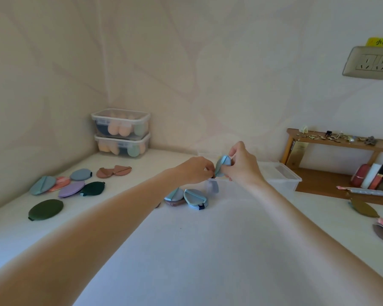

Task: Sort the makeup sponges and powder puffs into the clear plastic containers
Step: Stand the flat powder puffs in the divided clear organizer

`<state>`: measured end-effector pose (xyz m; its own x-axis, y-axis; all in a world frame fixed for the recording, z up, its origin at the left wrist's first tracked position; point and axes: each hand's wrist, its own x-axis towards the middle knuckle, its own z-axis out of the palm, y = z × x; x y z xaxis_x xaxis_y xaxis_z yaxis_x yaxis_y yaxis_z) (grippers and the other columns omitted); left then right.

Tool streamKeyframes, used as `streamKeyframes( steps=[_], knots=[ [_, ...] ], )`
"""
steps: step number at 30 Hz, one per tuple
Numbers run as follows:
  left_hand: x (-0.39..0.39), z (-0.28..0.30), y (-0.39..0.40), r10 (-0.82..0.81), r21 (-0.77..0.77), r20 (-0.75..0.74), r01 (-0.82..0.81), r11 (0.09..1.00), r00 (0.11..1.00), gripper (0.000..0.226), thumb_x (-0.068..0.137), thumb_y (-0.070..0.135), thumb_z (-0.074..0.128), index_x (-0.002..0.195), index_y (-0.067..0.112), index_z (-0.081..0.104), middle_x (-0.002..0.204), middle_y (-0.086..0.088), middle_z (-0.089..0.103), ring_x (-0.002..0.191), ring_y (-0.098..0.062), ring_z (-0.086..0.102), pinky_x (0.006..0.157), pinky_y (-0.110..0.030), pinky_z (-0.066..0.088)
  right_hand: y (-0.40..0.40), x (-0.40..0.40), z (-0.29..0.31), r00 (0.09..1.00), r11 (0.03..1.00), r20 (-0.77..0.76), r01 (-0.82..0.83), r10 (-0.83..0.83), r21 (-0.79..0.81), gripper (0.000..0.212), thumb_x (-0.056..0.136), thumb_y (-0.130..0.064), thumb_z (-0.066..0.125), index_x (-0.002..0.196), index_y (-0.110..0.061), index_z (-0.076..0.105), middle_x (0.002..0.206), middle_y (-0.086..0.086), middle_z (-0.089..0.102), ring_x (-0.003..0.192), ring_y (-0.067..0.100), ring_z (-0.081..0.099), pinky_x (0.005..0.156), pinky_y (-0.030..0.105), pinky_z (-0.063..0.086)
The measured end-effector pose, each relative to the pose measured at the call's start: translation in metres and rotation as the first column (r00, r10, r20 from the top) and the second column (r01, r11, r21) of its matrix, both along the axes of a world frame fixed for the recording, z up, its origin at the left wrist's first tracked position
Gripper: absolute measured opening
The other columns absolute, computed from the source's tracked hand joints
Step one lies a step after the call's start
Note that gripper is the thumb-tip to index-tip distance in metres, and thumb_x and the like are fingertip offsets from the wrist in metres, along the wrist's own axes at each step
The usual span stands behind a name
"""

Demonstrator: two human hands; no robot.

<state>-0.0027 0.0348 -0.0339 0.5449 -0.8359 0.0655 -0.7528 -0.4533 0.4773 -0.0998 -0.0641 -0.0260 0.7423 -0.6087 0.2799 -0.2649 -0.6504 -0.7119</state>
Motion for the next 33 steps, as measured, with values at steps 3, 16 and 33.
streamKeyframes(
  steps=[3,16,33],
  knots=[
    [-0.001,-0.001,0.000,0.007,0.040,0.037,-0.008,0.999,0.999,0.030,0.093,0.016,0.042,0.114,0.012,0.062,0.120,-0.008,0.061,0.097,-0.022,0.052,0.080,-0.025,0.036,0.000,0.006,-0.007,0.999,0.998,-0.041,-0.034,0.032,-0.045,0.032,0.076,-0.002,0.065,0.090,-0.011,0.037,0.088,0.015,0.054,0.071,0.024,0.047,0.053,0.029,0.035],
    [0.002,0.007,0.000,-0.042,0.101,0.059,0.036,0.994,0.997,0.029,0.094,0.019,0.041,0.114,0.011,0.060,0.101,-0.005,0.059,0.089,-0.020,0.050,0.069,-0.023,0.035,0.008,0.014,0.001,0.962,0.971,-0.272,-0.099,0.037,-0.217,0.030,0.086,-0.026,0.062,0.103,-0.004,0.050,0.081,0.005,0.054,0.081,0.028,0.054,0.067,0.031,0.040],
    [0.006,0.012,0.021,0.104,-0.041,0.057,-0.102,0.994,0.993,0.038,0.095,0.017,0.044,0.132,0.011,0.041,0.136,-0.007,0.047,0.118,-0.024,0.051,0.096,-0.030,0.038,0.001,0.037,0.003,0.837,0.946,-0.547,-0.179,0.002,-0.271,0.032,0.087,-0.009,0.046,0.057,-0.015,0.037,0.062,0.004,0.038,0.074,0.025,0.041,0.055,0.028,0.032]
  ],
)
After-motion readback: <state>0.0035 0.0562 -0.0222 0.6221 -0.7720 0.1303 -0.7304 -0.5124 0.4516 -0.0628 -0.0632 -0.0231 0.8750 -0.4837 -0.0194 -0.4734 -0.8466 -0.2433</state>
